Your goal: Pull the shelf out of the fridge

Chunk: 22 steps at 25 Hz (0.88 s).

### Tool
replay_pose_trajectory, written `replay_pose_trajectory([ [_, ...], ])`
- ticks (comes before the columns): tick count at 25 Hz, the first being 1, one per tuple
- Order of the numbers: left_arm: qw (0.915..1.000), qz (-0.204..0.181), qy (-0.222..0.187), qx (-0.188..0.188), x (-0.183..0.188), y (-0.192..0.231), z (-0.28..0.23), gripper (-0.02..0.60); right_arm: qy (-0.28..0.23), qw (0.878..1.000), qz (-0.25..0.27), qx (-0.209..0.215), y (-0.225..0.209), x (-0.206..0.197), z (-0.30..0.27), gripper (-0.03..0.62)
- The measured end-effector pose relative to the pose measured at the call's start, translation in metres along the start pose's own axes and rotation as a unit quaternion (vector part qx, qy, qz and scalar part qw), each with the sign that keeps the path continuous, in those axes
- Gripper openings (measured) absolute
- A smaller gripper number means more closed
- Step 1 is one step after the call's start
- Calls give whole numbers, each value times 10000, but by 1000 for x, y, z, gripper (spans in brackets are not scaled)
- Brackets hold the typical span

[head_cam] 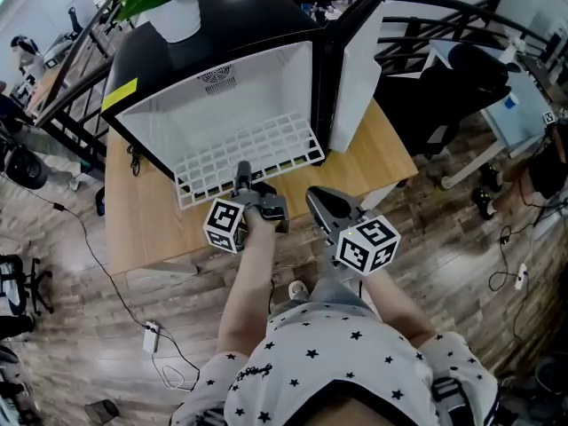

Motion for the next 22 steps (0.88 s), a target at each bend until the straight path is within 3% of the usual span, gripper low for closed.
replay_pose_trajectory([
  [6, 9999, 111, 21, -19, -5, -3, 19, 31, 89, 9999, 57, 121, 1, 4, 13, 23],
  [11, 9998, -26, 157, 69, -14, 6, 54, 31, 144, 9995, 146, 240, 2, 5, 29, 23],
  [22, 9998, 26, 42, -213, -26, -19, 87, 31, 143, 9991, 183, 352, 5, 1, 69, 23],
])
Point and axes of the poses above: the fingertips, and each gripper's own axes: z backward along the fingers, y to its left, x out of its top, the point moved 7 cm from there along z, backward along the fingers, and after that the axes turned 10 degrees about -x, right-handed, at the moved point
